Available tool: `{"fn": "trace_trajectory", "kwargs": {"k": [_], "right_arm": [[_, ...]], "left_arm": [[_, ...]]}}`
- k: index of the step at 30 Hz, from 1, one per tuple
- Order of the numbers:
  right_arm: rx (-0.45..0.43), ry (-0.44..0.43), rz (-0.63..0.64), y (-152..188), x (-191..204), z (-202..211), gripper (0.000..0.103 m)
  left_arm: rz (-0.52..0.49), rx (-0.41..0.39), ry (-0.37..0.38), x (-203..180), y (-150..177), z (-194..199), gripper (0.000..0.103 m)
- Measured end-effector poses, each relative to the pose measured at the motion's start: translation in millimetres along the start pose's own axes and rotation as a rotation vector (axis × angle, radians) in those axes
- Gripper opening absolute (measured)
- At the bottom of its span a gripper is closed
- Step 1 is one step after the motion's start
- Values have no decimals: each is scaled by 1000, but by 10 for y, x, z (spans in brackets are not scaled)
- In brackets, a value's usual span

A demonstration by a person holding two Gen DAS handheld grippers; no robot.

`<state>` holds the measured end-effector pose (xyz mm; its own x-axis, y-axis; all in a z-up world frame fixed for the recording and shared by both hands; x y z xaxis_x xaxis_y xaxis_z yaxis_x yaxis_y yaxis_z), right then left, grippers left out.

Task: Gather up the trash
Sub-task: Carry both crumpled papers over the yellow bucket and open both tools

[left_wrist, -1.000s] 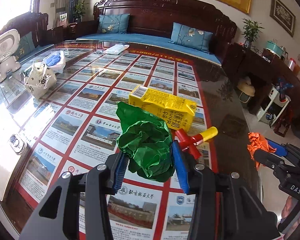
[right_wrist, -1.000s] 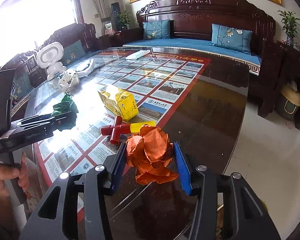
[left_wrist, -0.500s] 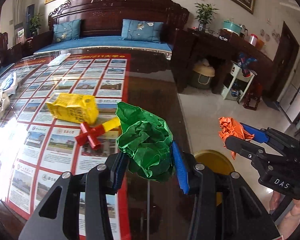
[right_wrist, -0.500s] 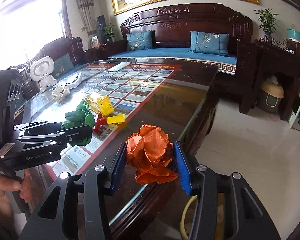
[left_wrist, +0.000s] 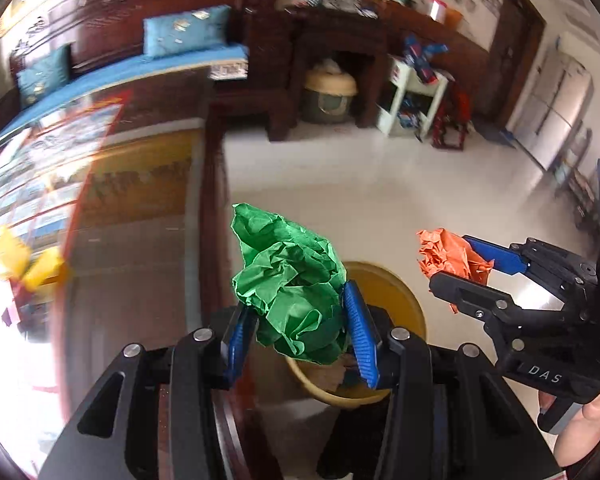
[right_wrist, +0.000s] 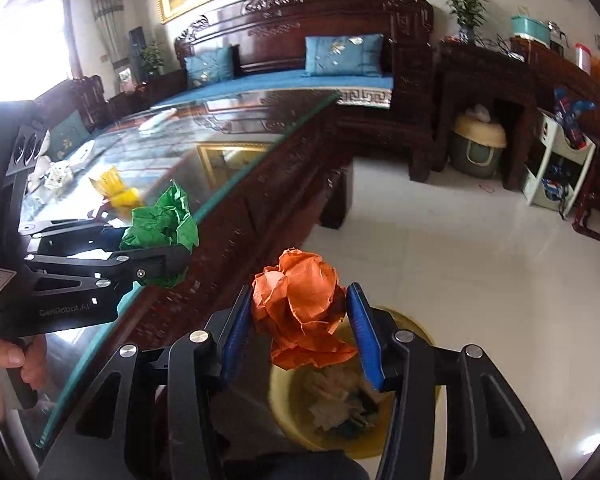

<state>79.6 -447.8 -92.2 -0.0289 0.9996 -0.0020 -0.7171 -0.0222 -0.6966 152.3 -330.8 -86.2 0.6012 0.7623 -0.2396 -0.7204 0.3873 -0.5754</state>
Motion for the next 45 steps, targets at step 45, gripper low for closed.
{"fn": "trace_trajectory", "kwargs": {"k": [45], "right_arm": [[369,68,-138,1245,-1129,-933,76]], "left_arm": [[-107,468,5,-648,452,-1913,45]]}}
Point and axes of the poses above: each gripper's, at about its wrist camera, not at the fingertips, and z roughly against the way its jaws point, x to its left, y to its underside, the point moved 5 cm from there along -z, roughly the way its jaws point, and after that the axes turned 11 degrees about z, right-handed, at the moved point
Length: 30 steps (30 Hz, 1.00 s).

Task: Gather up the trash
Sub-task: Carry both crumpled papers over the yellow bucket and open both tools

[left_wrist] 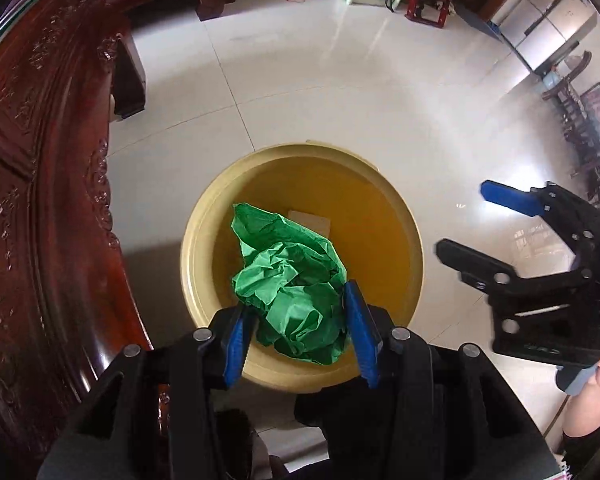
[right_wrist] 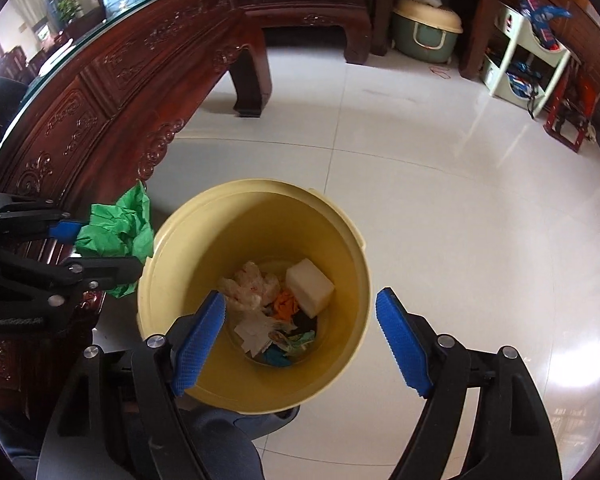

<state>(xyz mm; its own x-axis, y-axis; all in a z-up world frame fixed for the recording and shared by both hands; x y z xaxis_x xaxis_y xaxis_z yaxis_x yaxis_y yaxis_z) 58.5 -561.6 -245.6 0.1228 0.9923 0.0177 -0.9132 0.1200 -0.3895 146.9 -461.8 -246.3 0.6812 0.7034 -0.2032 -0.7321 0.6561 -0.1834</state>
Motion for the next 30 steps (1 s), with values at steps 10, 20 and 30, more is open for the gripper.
{"fn": "trace_trajectory", "kwargs": {"k": [10,20,30], "right_arm": [[29,22,-40,193,-198,22,76],[34,4,-45,217,-198,-42,79],[-7,26,-42,221,-130,145,85]], "left_arm": [[-55,35,0,-166,-120,-176,58],[-20,34,-6,-119,-153,-190,84],[-5,-33,11,-104,-109,83,84]]}}
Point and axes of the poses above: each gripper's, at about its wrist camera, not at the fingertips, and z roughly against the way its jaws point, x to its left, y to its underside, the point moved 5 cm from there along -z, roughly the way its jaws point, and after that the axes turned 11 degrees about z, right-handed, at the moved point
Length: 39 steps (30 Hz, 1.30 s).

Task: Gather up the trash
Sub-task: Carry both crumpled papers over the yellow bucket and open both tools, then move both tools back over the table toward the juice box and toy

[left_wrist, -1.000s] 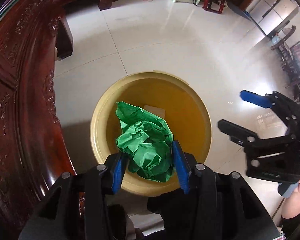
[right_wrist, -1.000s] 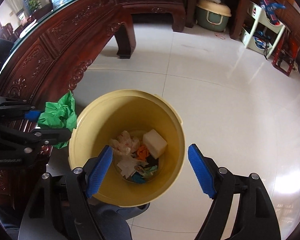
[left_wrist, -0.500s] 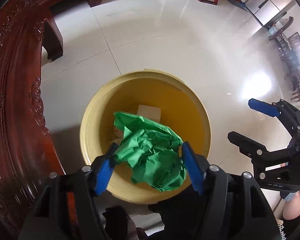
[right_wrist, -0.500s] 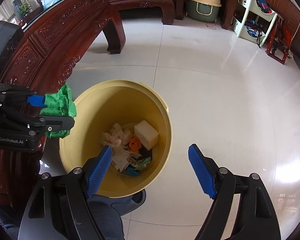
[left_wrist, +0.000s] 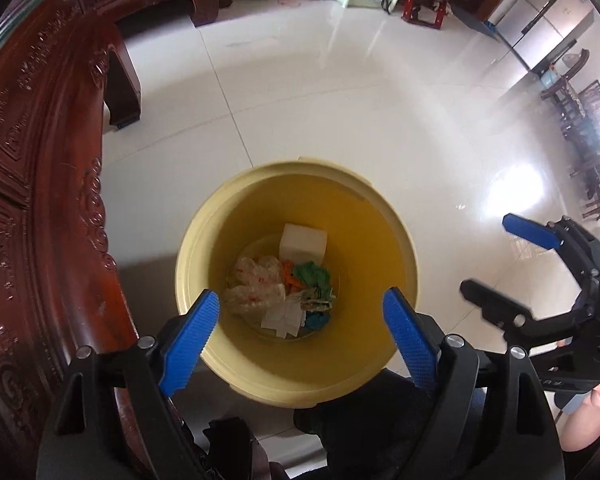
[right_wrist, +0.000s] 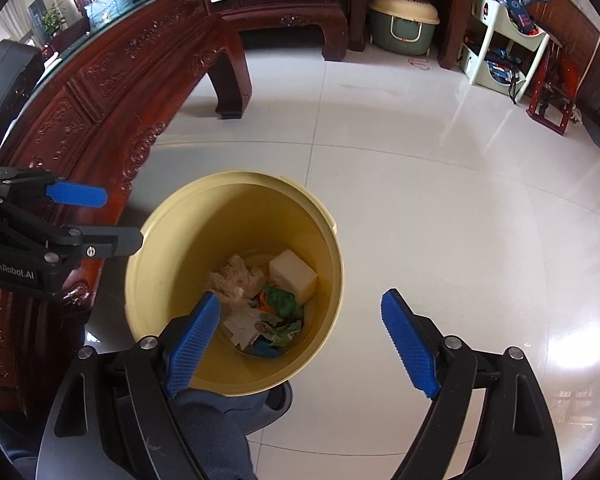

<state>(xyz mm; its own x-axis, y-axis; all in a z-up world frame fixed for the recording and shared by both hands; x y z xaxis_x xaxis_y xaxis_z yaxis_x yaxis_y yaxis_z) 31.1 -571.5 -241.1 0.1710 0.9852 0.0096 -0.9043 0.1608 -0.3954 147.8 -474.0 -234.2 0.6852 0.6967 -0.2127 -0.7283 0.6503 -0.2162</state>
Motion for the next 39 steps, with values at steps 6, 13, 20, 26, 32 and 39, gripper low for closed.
{"fn": "trace_trajectory", "kwargs": {"k": [6,13,20,26,32,39], "right_arm": [[-63,15,40,-60,197,259,89],[-229,39,92,-260,532,719,94],[-408,32,255,-425,1167,1164,95],[-473,17,439,-625,1913,1346,95],[-526,-107,587,-865,2777,1430,94],[-501,-277,670,-1279,3591,1310,94]], "left_arm": [[16,-132,9,53,105,522,92],[79,-269,6,362,327,1129,98],[164,-471,-77,898,705,1814,99],[324,-620,-147,1533,1181,2351,99],[510,-689,-223,2321,1635,2736,99],[718,-744,-272,3212,2023,2970,99]]}}
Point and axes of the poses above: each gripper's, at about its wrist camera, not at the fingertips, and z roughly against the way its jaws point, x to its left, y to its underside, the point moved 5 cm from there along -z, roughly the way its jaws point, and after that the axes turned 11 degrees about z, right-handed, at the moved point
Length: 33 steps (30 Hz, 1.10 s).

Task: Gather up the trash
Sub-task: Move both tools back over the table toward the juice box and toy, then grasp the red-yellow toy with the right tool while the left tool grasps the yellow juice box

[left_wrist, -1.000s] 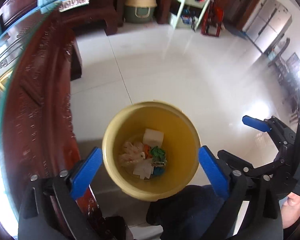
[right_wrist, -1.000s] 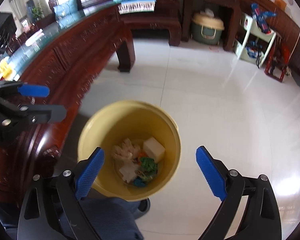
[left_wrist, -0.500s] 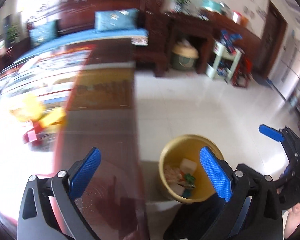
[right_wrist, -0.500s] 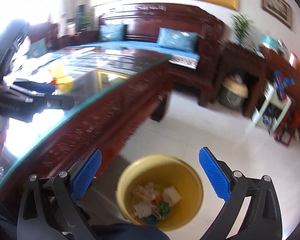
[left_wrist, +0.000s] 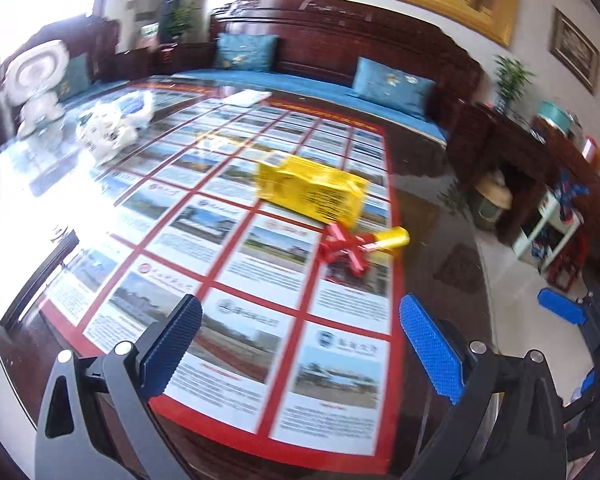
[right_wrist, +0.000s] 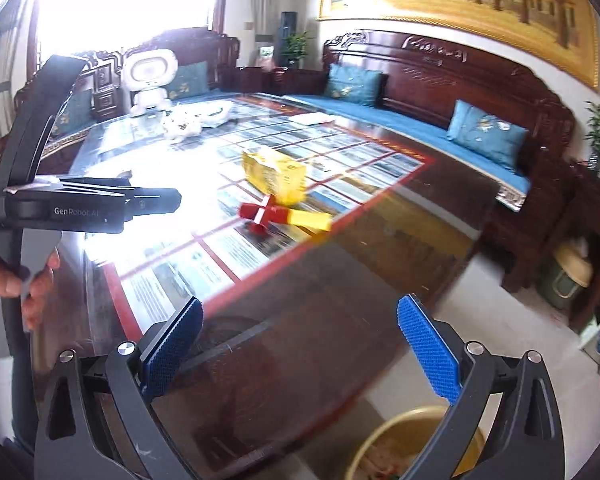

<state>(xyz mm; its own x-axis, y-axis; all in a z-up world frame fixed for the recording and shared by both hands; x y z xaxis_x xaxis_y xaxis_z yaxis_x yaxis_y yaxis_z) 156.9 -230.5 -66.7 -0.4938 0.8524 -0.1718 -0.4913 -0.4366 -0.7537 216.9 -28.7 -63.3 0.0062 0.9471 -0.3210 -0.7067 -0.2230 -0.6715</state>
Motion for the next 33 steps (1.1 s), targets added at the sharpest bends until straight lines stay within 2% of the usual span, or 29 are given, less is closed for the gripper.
{"fn": "trace_trajectory", "kwargs": {"k": [4,6,10,15,20,25,33], "right_arm": [[30,-78,33,-298,161,-384,94],[47,-87,73,-430,200,-589,94],[89,-170,141,-603,239,-988,94],[117,-173,241,-779,243,-1369,94],[179,-235,306,-771,248,-1632,91],[227,-320,301,-720,236,-1735,89],[238,-403,256,-642,255,-1664,63]], "left_arm": [[65,15,0,248,-144,-119,99],[60,23,-9,310,-187,-183,99],[56,35,-15,402,-241,-277,99],[54,49,-15,413,-285,-392,99],[61,63,-5,431,-327,-470,99],[56,62,-7,418,-391,-521,99],[32,67,-12,331,-459,-608,99]]}}
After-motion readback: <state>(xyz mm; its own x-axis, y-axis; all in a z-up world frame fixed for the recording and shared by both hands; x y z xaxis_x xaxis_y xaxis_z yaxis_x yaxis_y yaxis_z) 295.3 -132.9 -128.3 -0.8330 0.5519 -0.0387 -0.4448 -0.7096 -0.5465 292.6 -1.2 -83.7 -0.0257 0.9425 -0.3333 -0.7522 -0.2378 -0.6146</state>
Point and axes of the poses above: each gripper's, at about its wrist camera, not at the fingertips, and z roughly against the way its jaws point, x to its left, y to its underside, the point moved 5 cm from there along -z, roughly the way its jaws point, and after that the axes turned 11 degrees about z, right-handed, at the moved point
